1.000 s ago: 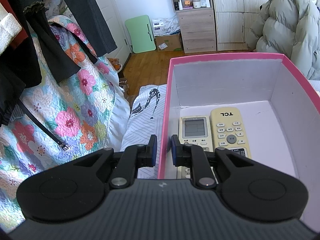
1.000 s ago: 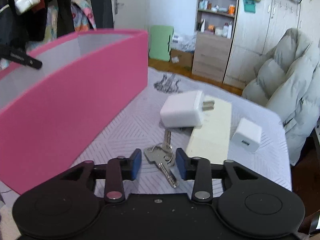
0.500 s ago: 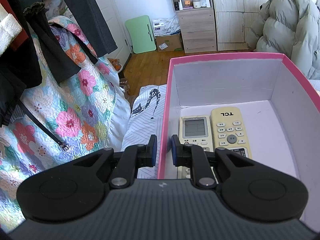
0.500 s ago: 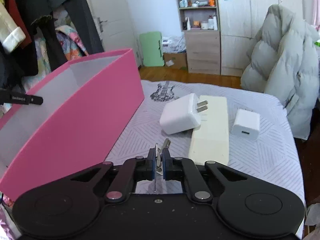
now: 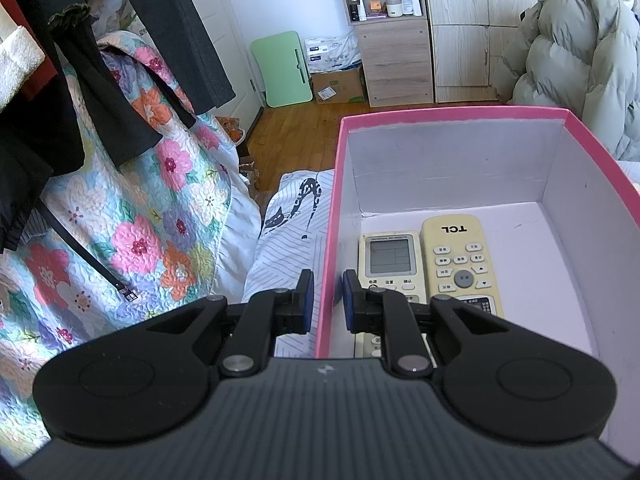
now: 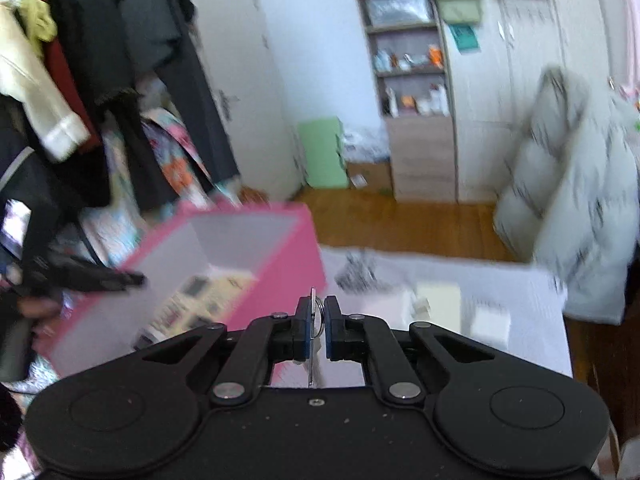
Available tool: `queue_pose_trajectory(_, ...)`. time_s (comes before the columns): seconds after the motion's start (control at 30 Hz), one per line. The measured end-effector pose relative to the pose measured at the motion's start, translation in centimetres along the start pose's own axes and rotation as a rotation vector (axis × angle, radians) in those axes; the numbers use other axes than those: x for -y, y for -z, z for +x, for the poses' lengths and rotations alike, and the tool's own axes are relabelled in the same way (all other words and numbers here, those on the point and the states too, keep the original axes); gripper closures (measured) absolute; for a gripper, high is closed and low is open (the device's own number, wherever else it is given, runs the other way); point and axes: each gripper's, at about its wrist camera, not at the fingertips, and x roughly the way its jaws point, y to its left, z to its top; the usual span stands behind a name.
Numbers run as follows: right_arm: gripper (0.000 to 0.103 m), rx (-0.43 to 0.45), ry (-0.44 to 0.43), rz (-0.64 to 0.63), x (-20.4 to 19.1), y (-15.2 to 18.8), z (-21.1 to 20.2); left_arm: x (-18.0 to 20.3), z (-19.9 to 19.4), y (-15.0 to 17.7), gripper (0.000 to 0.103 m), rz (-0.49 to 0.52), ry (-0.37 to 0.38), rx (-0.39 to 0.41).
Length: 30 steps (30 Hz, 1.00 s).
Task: Organize rigid objects
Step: 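Carry the keys into the pink box and open the right tool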
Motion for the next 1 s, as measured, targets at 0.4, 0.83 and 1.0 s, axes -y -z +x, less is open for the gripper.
queue_pose_trajectory(0.4,0.095,-0.042,-0.255,0.042,-6.5,-5.4,3.9,0.2,-0.2,0.1,0.093,0.022,0.007,0.024)
queue_pose_trajectory(0.83,0.095,-0.27,-0.287,0.079,-10.1,-4.9,15.9,0.8,-0.5,0.3,0.093,0.049,-0.013,0.053)
queue_pose_trajectory(1.0,0.092,-0.38,-0.244,0.128,-9.3,-3.9,19.1,1.0,-0.6,0.3,0.093,0.059,-0.02,0.058)
